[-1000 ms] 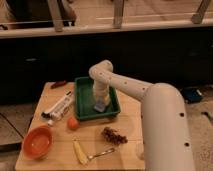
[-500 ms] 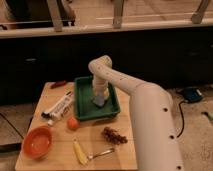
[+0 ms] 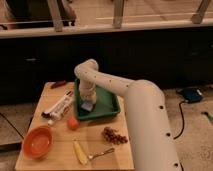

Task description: Wipe tray with sponge

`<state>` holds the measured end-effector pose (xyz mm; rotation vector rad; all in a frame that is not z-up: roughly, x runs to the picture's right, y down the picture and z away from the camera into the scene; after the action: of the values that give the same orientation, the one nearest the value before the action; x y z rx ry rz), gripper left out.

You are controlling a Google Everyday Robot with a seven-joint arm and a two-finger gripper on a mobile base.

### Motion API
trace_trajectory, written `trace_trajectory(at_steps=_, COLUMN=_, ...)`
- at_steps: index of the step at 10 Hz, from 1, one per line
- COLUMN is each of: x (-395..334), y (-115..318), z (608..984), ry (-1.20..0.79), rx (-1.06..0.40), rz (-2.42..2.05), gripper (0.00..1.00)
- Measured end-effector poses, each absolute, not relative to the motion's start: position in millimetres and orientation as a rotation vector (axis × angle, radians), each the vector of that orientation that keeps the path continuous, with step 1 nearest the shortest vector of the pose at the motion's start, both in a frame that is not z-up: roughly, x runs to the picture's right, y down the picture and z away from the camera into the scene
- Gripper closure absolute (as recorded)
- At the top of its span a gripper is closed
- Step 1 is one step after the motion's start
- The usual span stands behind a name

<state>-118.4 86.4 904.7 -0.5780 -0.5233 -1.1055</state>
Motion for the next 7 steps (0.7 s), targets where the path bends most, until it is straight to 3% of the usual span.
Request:
trace_trajectory(at_steps=3, x=-100.4, y=98.4, z=899.2, ry=-0.504, rx=-0.611, rz=-1.084, gripper=1.0)
trace_trajectory(at_steps=7, x=-17.2, y=103.0, z=901.4, ry=-0.433, rx=-0.654, rz=-1.001, gripper=1.0)
